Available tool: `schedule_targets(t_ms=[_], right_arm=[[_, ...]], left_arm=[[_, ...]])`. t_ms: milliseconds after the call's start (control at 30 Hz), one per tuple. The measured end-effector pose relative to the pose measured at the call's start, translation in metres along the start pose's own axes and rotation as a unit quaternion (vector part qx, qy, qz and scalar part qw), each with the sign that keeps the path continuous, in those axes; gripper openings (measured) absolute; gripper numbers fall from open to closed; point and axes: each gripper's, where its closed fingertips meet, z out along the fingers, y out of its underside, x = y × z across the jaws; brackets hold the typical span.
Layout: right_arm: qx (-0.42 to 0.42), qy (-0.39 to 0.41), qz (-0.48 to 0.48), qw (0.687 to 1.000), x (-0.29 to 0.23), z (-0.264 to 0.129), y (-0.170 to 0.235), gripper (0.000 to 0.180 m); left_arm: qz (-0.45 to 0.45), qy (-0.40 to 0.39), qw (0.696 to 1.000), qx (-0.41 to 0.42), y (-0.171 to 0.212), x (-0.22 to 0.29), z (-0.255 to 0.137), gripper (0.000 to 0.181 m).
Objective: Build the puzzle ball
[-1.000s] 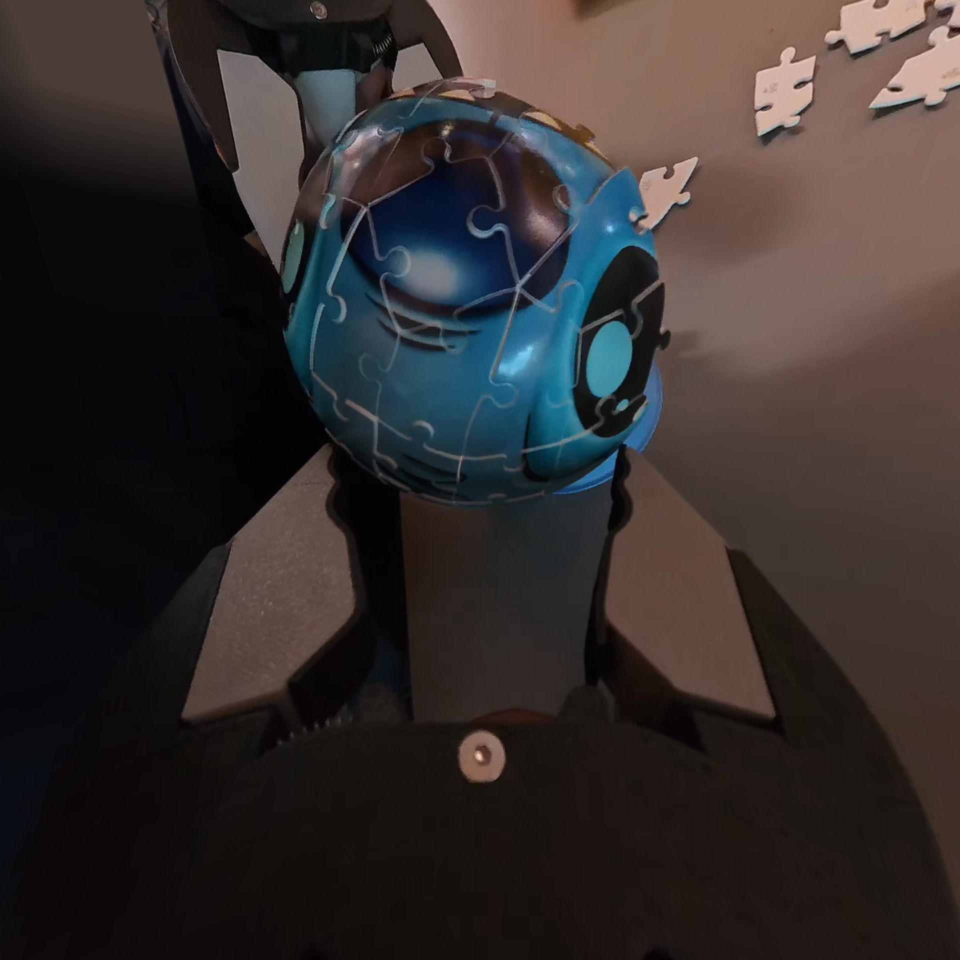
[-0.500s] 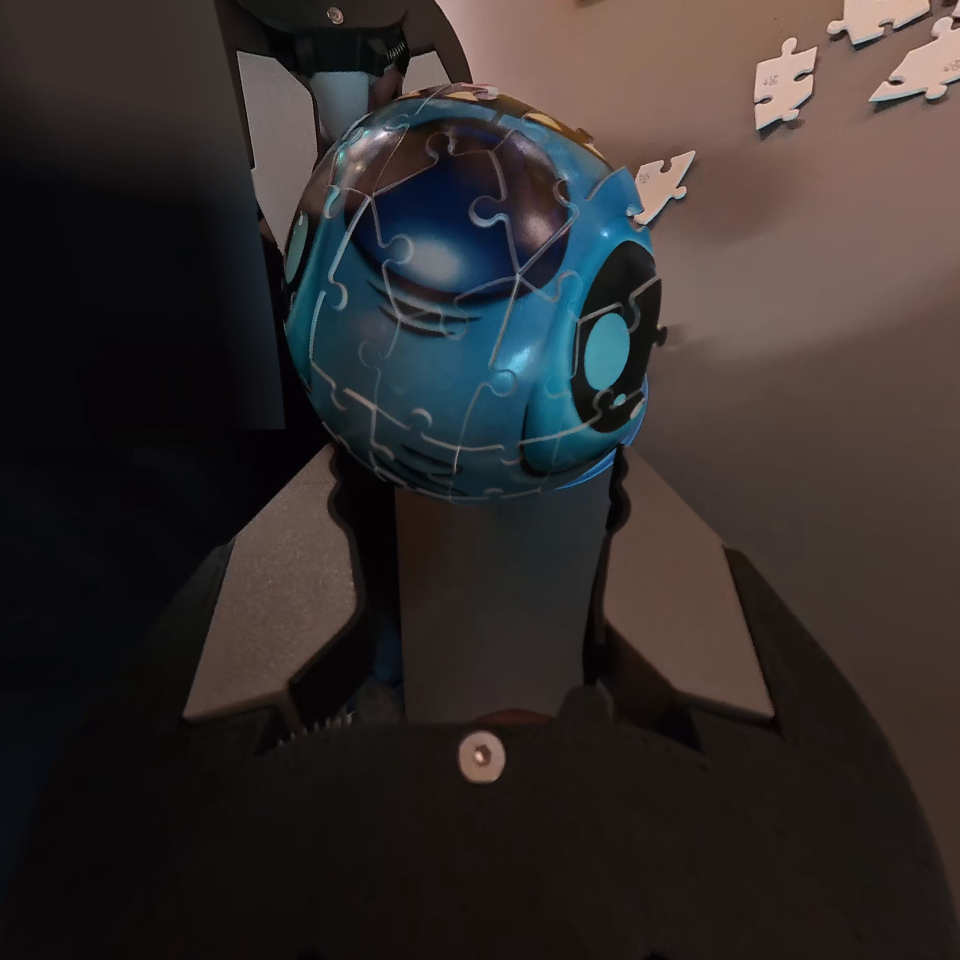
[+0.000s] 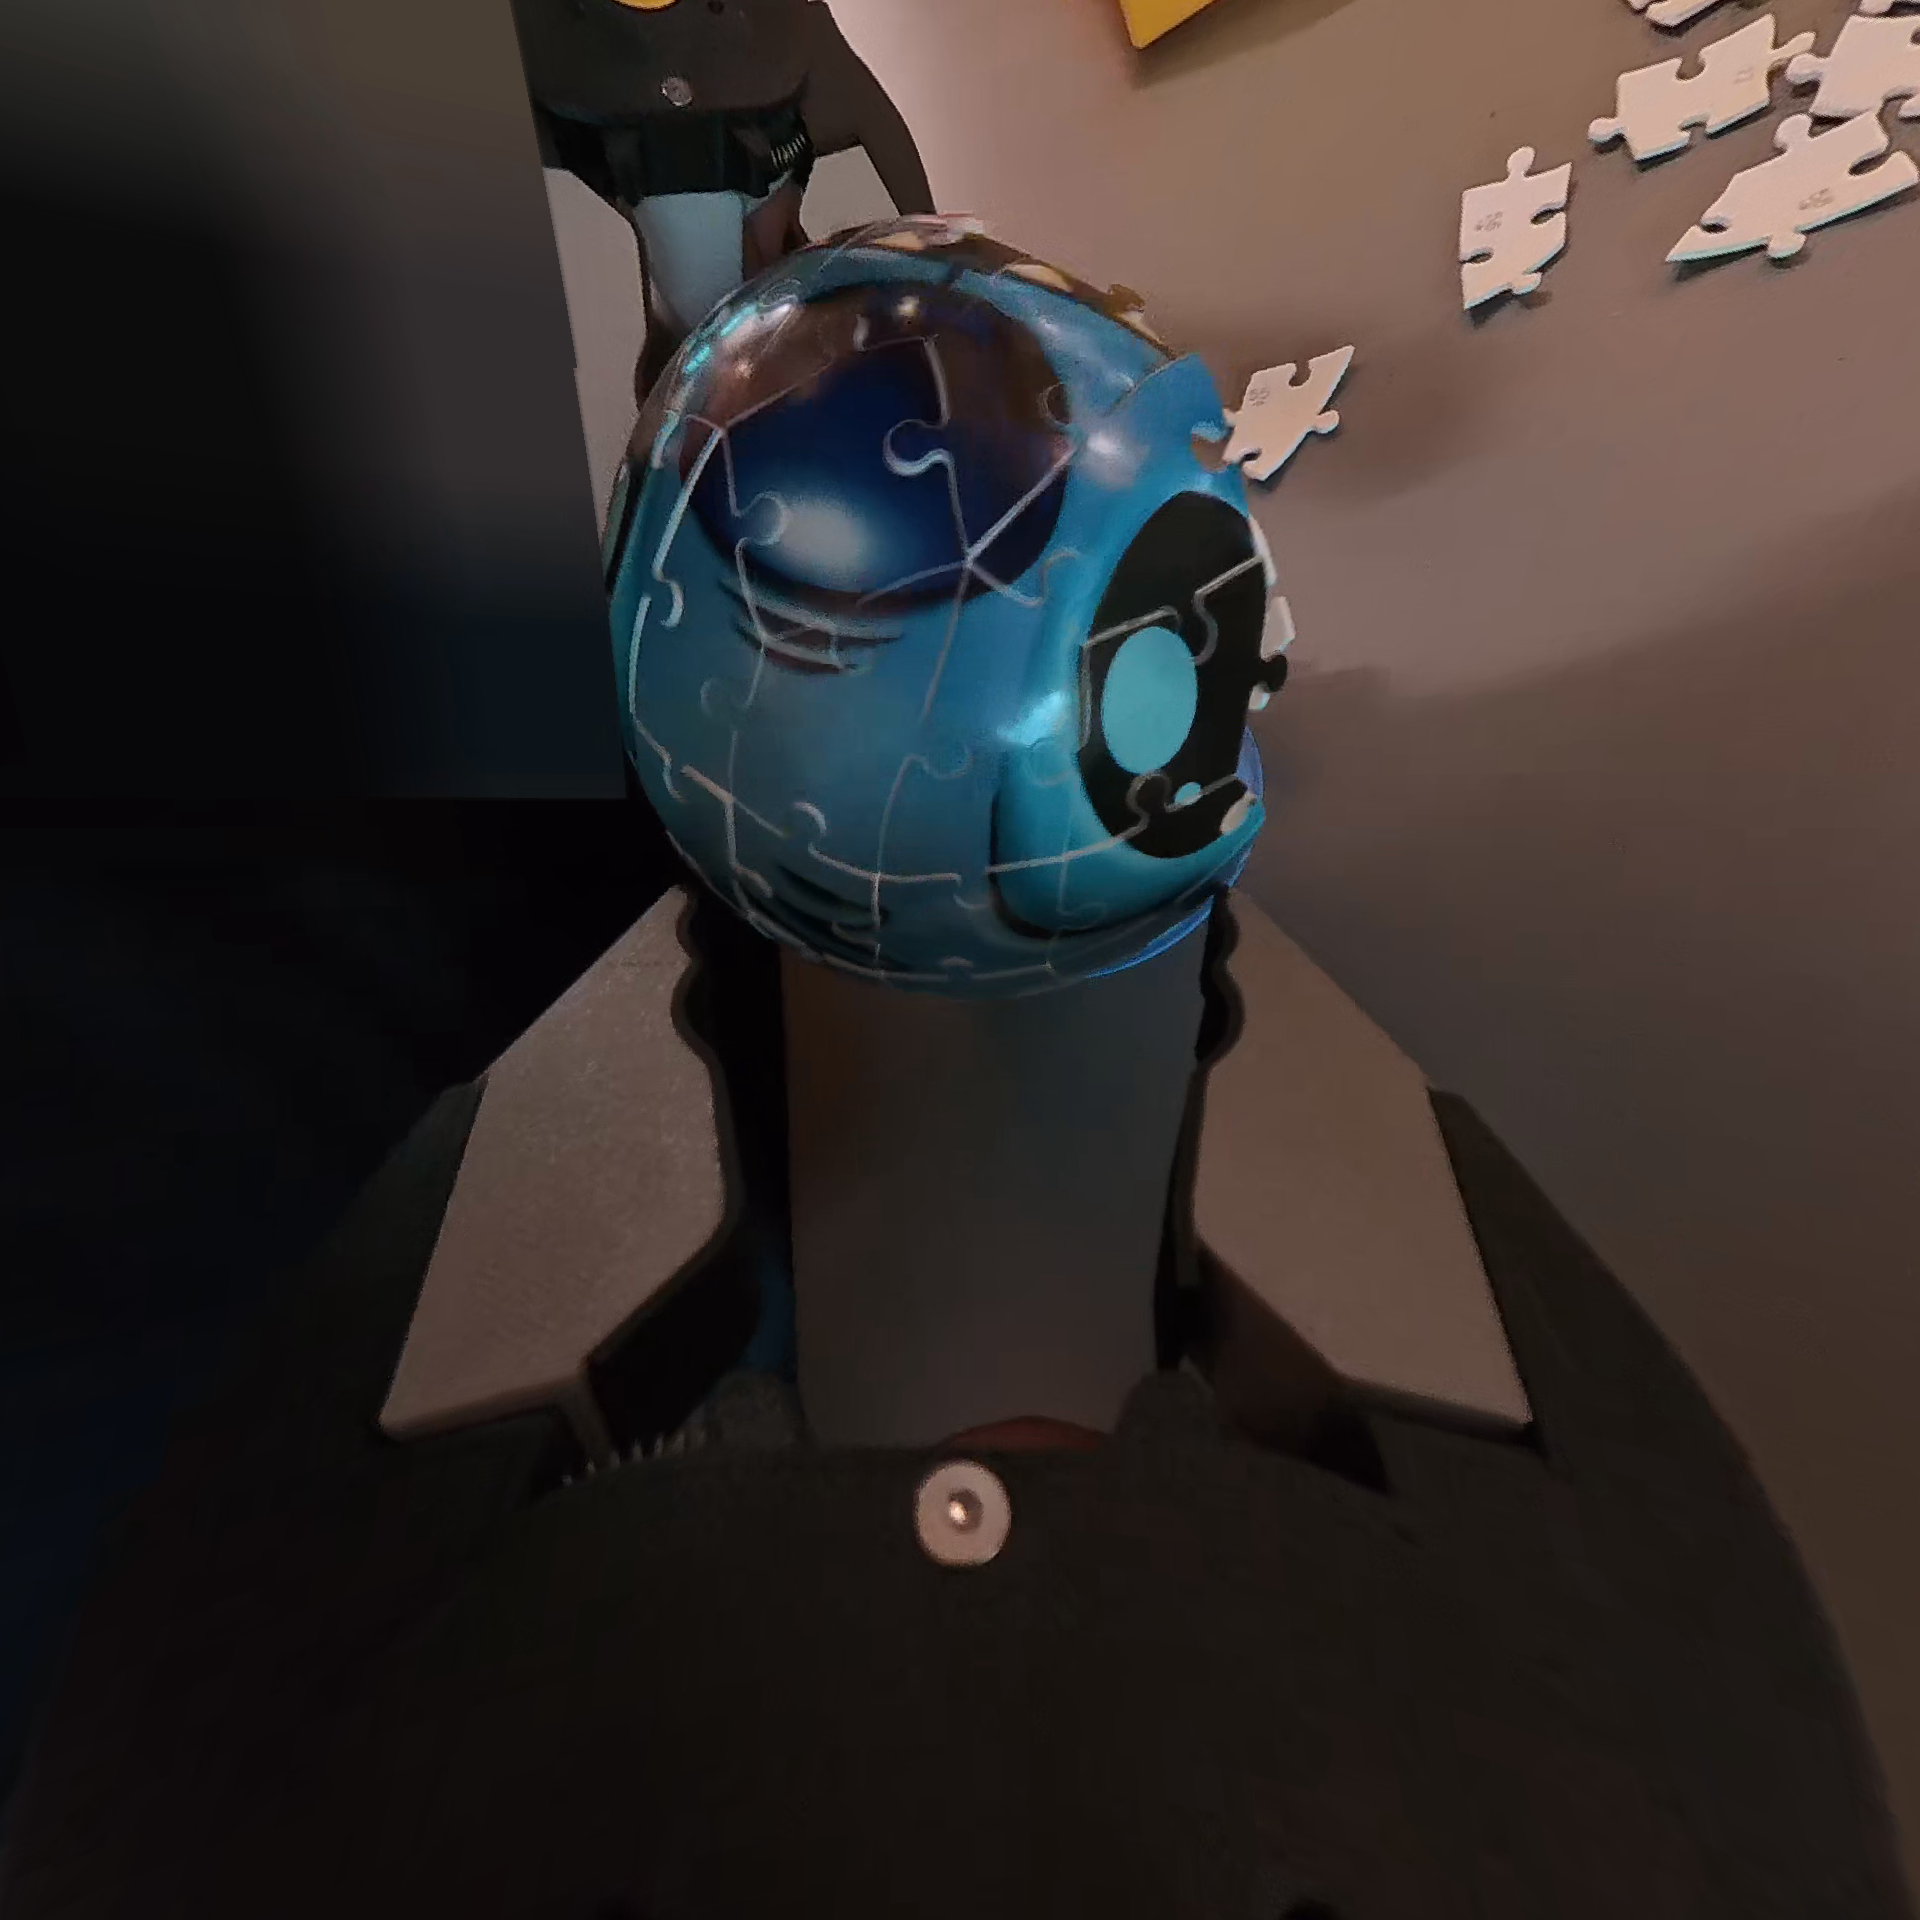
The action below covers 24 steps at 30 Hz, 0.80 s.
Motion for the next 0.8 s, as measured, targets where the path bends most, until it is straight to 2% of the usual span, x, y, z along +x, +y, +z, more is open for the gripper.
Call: schedule_targets(t_ms=[533,667,800], right_arm=[[0.009,0.009,-0.005,1.000,0.002,-0.012,0.010,0.089],[0.020,0.038,-0.021,0.999,0.018,-0.033,0.013,0.086],[0.069,0.058,-0.017,0.996,0.046,-0.060,-0.003,0.078]], left_arm=[[-0.006,-0.001,1.000,-0.007,0.010,-0.004,-0.002,0.077],[0.012,-0.011,1.000,-0.019,0.016,-0.009,-0.011,0.077],[0.030,-0.034,0.999,-0.004,0.012,-0.022,-0.027,0.076]])
